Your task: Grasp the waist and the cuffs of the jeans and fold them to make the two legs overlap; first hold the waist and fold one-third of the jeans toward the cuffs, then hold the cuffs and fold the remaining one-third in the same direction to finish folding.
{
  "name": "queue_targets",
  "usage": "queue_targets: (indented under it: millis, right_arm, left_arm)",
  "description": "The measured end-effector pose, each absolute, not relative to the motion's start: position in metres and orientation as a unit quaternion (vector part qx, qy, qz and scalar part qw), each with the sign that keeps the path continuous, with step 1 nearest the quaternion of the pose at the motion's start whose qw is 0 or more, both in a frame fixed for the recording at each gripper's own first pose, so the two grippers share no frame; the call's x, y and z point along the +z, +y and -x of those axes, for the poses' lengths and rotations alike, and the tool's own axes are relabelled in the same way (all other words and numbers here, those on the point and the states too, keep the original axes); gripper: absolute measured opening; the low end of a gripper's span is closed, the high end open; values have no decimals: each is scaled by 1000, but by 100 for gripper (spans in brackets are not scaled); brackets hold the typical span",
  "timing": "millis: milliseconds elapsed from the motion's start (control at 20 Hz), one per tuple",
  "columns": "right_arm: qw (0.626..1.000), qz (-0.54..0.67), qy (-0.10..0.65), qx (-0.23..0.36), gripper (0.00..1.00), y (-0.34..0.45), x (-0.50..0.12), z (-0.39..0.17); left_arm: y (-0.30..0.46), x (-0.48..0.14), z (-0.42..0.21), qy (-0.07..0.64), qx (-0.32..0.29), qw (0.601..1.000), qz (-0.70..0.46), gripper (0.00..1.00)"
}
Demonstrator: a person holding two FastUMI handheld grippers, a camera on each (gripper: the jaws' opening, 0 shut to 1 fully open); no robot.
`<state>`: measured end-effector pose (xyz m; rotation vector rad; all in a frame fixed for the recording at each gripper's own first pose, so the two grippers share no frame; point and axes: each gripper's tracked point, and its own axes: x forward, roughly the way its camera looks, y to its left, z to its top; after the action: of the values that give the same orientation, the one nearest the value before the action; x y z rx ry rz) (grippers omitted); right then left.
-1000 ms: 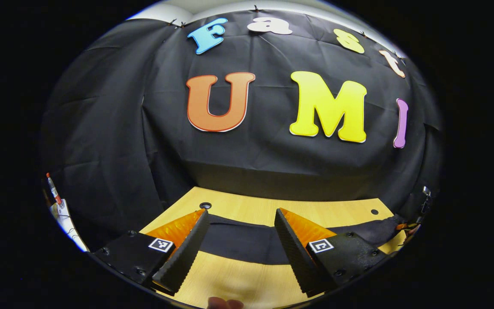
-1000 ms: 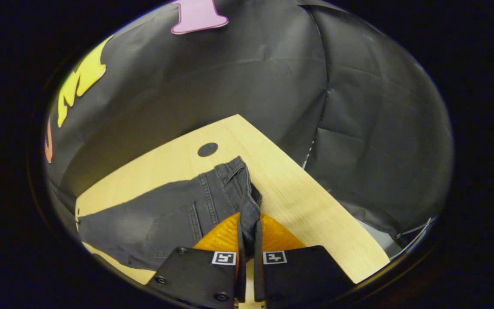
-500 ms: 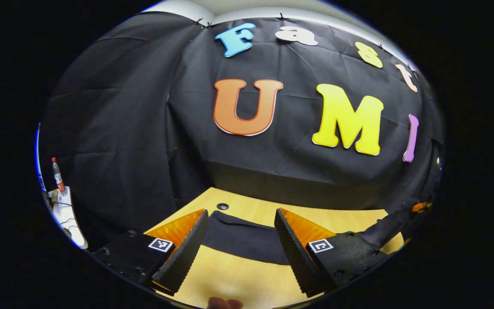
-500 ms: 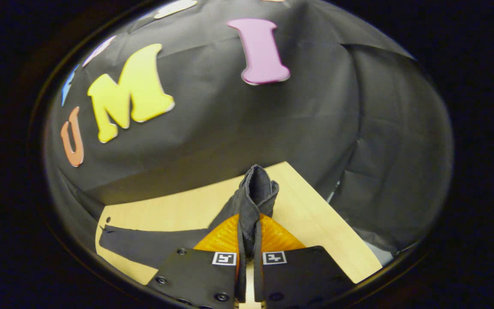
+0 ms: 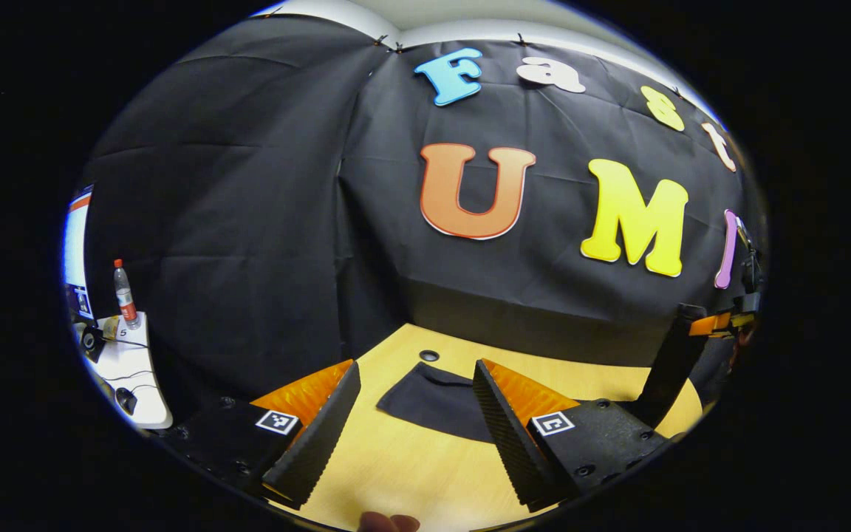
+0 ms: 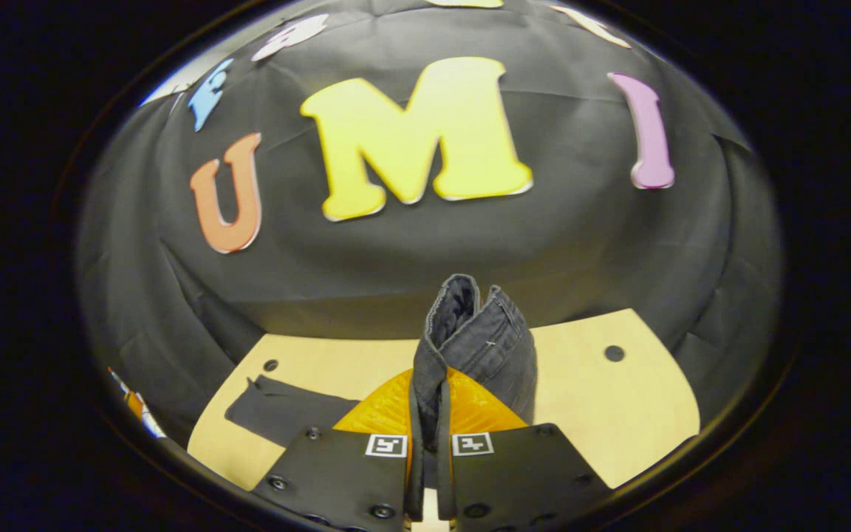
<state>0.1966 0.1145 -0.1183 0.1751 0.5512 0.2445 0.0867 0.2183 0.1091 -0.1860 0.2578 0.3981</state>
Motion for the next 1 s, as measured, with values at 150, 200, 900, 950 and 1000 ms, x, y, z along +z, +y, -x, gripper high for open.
queue_targets:
  millis: [150, 200, 900, 950, 1000]
  right_arm:
    - [942, -48, 298, 149, 8, 188, -172, -197]
    - [938, -31, 308, 158, 8, 209, -192, -195]
    - [888, 67, 399, 219, 23, 293, -339, -164]
    - [885, 49, 402, 229, 27, 296, -335, -162]
    - [885, 39, 401, 232, 33, 296, -331, -161]
  left_arm:
    - [240, 105, -64, 133, 222, 961, 97, 99]
    - [247, 103, -56, 137, 230, 959, 97, 99]
    - [293, 80, -19, 171, 278, 940, 99, 99]
    - [291, 79, -23, 171, 274, 941, 101, 99]
    - [289, 77, -25, 173, 270, 942, 103, 99]
